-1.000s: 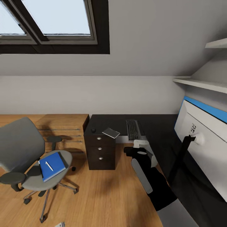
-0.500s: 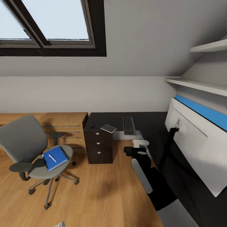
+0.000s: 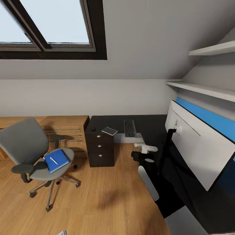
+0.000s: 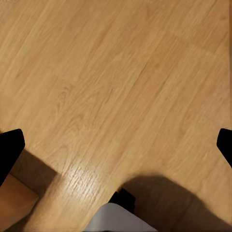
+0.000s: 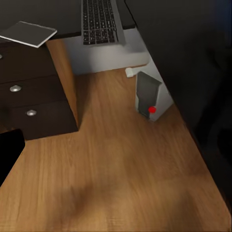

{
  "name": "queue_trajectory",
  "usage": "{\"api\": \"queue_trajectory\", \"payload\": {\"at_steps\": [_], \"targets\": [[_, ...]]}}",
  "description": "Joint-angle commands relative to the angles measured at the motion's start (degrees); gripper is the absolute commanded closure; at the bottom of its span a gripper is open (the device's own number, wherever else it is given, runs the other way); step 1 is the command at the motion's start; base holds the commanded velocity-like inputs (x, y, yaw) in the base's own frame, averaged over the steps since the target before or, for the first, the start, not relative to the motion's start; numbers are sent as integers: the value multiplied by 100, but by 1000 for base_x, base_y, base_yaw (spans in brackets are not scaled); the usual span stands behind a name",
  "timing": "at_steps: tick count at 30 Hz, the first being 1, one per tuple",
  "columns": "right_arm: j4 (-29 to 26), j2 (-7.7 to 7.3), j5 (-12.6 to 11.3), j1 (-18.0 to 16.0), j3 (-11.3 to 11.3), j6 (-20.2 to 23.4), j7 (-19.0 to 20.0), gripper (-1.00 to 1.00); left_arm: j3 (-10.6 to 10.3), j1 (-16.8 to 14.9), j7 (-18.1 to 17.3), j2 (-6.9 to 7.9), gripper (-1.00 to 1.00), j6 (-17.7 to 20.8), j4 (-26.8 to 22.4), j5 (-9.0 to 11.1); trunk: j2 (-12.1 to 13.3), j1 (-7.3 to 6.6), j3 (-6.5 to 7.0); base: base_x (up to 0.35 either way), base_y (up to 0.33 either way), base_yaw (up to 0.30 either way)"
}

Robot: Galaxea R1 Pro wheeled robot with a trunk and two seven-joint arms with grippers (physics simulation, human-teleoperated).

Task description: In the bedroom, organize the workspace by keeping the computer under the desk, ensuring the monitor is on the desk, placing the keyboard on the desk next to the monitor, placing the mouse on the desk next to the keyboard, moving the folder from the swivel chair onto the desk next to the mouse, stacking the notebook on top of the folder with the pen on top of the notebook, and positioning the swivel chair next to the desk.

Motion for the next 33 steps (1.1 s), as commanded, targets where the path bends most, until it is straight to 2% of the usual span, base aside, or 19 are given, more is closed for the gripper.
{"api": "queue_trajectory", "payload": {"at_steps": [1,6,11,21,27,30,32,33], "targets": [[95,-49,-49,-7,8,-176,-53,-100,-2,-3,3,0,-100,-26,32,35,-7,1,-4,-8,-3,-192],[238,-123,-37,-7,5,-526,-52,-100,-2,-3,0,0,-100,-31,88,32,-7,1,19,-4,-2,-216],[285,-148,-31,-7,4,-630,-52,-100,-2,-3,-1,0,-100,-32,106,29,-7,1,41,-1,-24,-238],[297,-182,-21,-7,8,-674,-47,-100,-2,-3,-1,0,-100,-47,118,23,-7,1,62,40,-255,-123],[390,-407,4,-7,34,-1003,-12,-100,-2,-3,-2,0,-100,-50,117,16,-7,1,63,23,-172,-11],[561,-509,135,-7,43,-1179,273,-100,-2,-3,-1,0,-100,-50,120,16,-7,1,63,5,-36,-2],[636,-540,378,-8,37,-1245,704,-100,-2,-3,-1,0,-100,-50,120,17,-7,1,63,2,-14,-1],[709,-551,602,-8,26,-1321,1019,-100,-2,-3,-1,0,-100,-49,118,15,-7,1,63,1,-5,0]]}}
